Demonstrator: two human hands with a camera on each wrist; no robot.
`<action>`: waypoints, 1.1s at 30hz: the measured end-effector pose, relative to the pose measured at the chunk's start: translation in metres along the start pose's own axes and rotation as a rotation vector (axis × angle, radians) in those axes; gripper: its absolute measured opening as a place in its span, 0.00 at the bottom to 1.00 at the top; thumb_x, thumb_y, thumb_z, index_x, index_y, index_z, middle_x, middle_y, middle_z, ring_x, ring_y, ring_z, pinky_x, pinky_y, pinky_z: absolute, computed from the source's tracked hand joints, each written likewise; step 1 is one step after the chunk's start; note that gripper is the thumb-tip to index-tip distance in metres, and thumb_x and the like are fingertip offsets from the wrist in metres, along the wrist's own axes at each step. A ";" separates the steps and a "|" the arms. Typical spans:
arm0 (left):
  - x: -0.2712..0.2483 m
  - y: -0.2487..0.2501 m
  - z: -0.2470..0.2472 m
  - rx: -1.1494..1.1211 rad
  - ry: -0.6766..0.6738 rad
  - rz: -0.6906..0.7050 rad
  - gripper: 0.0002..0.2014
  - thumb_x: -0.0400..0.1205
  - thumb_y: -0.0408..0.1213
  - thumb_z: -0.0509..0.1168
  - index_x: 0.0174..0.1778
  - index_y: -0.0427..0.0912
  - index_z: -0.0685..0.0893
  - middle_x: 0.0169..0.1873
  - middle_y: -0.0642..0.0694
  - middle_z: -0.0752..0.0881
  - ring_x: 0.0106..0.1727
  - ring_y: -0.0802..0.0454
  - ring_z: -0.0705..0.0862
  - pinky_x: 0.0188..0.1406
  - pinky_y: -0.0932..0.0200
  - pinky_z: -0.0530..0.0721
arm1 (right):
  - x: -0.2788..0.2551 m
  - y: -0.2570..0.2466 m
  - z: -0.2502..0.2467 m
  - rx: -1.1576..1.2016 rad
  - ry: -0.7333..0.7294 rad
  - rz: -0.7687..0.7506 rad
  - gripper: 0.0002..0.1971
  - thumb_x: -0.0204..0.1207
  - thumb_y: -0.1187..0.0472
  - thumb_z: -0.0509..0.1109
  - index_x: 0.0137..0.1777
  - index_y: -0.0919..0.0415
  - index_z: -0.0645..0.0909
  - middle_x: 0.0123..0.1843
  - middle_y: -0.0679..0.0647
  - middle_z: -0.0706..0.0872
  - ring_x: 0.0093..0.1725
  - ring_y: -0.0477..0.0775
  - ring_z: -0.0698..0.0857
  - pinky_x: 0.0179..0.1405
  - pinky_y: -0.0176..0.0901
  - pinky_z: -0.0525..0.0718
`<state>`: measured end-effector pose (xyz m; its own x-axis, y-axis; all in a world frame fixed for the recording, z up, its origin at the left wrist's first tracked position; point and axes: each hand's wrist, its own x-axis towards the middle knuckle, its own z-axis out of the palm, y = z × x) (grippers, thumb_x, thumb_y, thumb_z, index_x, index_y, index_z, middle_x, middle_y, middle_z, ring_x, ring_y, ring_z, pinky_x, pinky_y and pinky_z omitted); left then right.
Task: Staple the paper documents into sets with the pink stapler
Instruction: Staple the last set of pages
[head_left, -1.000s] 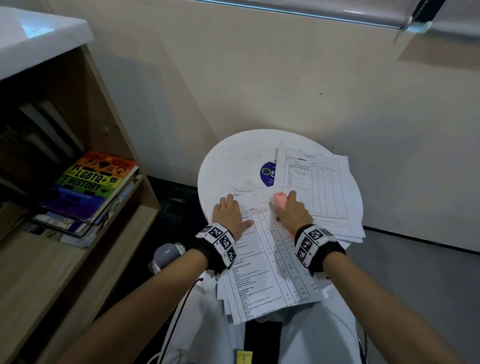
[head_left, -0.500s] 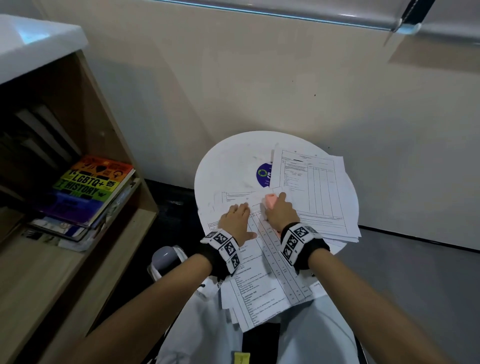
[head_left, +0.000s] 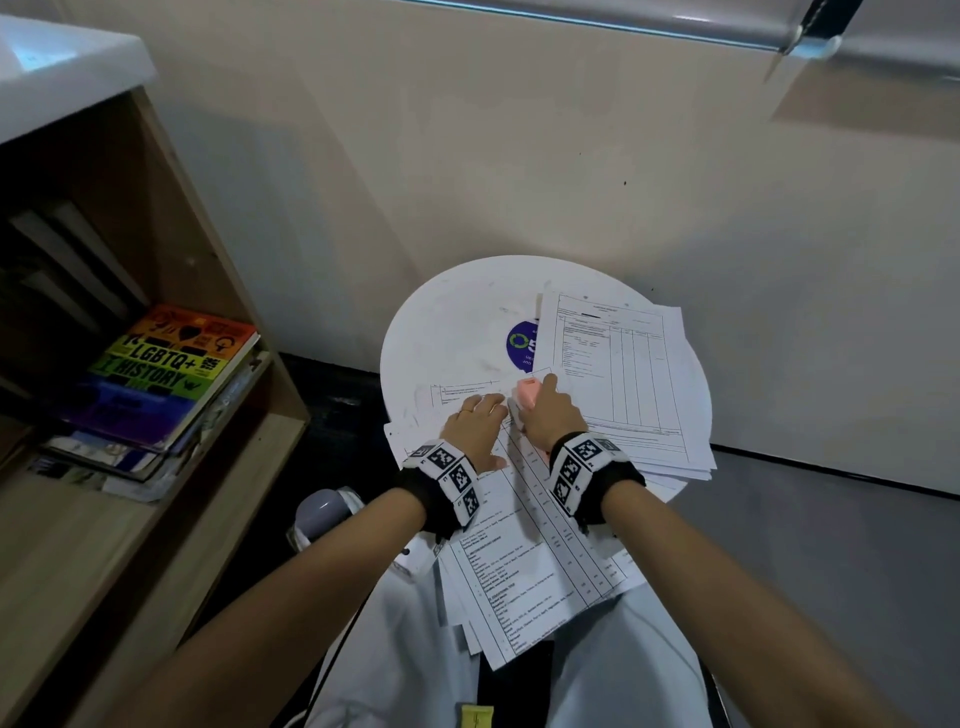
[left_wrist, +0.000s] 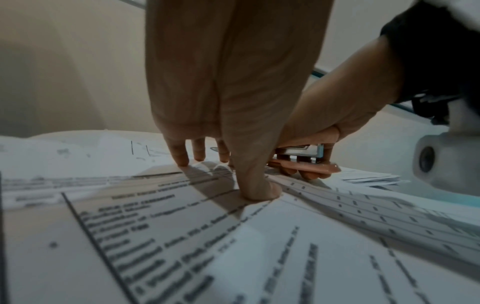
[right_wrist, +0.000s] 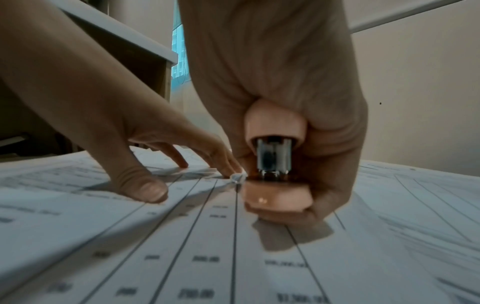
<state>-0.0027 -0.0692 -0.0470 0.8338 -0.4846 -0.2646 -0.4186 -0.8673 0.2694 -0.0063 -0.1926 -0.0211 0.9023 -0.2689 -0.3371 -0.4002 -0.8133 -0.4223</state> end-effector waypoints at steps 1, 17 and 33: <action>0.000 -0.001 0.001 -0.005 0.000 0.004 0.37 0.76 0.43 0.72 0.78 0.40 0.62 0.82 0.47 0.54 0.83 0.43 0.52 0.79 0.44 0.65 | 0.000 0.001 0.001 -0.023 0.002 -0.012 0.28 0.83 0.54 0.62 0.77 0.62 0.57 0.66 0.65 0.78 0.63 0.66 0.81 0.54 0.54 0.79; -0.002 0.000 -0.002 -0.077 0.016 0.041 0.36 0.77 0.39 0.72 0.77 0.37 0.63 0.79 0.40 0.60 0.80 0.40 0.59 0.79 0.55 0.58 | 0.012 -0.003 0.008 -0.126 0.082 -0.139 0.30 0.80 0.59 0.66 0.78 0.60 0.57 0.59 0.64 0.83 0.56 0.65 0.84 0.42 0.48 0.75; -0.003 0.000 -0.001 -0.109 0.042 0.046 0.34 0.76 0.39 0.73 0.75 0.36 0.66 0.78 0.41 0.62 0.78 0.42 0.61 0.78 0.56 0.60 | 0.025 -0.018 -0.001 0.092 0.027 -0.016 0.26 0.83 0.54 0.63 0.73 0.69 0.60 0.68 0.67 0.77 0.64 0.67 0.80 0.53 0.52 0.77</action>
<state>-0.0050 -0.0671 -0.0449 0.8299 -0.5166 -0.2109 -0.4172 -0.8254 0.3803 0.0243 -0.1851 -0.0207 0.9122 -0.2713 -0.3070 -0.3976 -0.7672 -0.5034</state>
